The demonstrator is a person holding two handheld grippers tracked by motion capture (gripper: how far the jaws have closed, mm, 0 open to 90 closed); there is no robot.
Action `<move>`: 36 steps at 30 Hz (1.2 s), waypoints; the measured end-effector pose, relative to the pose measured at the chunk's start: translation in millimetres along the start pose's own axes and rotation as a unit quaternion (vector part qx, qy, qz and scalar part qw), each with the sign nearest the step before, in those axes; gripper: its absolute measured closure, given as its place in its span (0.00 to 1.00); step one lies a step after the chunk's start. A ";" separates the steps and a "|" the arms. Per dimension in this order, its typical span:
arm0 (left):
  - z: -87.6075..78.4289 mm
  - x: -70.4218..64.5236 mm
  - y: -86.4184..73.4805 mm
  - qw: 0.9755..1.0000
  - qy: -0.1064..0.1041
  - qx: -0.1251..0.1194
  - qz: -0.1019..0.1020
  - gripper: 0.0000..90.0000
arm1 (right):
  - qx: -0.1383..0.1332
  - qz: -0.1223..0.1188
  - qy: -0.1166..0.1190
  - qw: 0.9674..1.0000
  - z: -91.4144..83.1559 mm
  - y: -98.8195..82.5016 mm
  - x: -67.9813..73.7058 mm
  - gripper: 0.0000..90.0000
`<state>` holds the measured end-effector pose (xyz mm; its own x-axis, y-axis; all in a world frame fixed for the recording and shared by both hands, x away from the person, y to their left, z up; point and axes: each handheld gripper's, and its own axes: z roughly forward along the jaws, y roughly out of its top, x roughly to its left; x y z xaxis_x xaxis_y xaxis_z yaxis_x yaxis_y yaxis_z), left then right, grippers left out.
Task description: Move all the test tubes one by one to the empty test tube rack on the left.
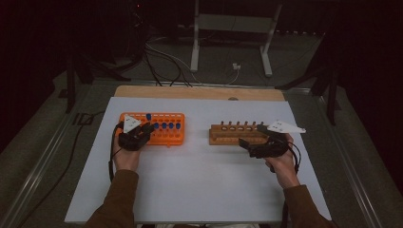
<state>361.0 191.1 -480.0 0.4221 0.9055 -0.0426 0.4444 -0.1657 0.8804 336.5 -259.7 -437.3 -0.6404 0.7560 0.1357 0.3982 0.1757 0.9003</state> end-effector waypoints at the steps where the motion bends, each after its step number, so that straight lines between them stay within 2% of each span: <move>1: 0.1 0.1 -1.3 1.000 -0.001 0.002 -0.001 0.87 | 0.000 0.000 0.000 1.000 0.1 -0.2 0.0 0.00; 4: 0.1 0.5 -4.6 1.000 -0.001 0.006 -0.003 0.87 | 0.000 0.000 0.000 1.000 0.5 -0.5 -0.3 0.00; 8: 2.4 -0.8 -7.2 1.000 0.000 0.018 0.006 0.87 | 0.000 0.001 0.001 1.000 1.0 -1.0 -0.8 0.00; 29: 8.9 -4.0 -11.3 0.998 0.008 0.052 0.018 0.87 | 0.002 0.007 0.000 1.000 0.5 -3.8 -3.6 0.00; 36: 8.4 -4.2 -12.7 0.999 0.007 0.051 0.016 0.87 | 0.002 0.007 0.002 1.000 0.7 -4.1 -3.5 0.00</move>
<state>360.3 186.1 -494.9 0.4267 0.9044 -0.0085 0.5100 -0.2328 0.8280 337.6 -262.6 -441.7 -0.6367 0.7564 0.1498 0.4097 0.1672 0.8968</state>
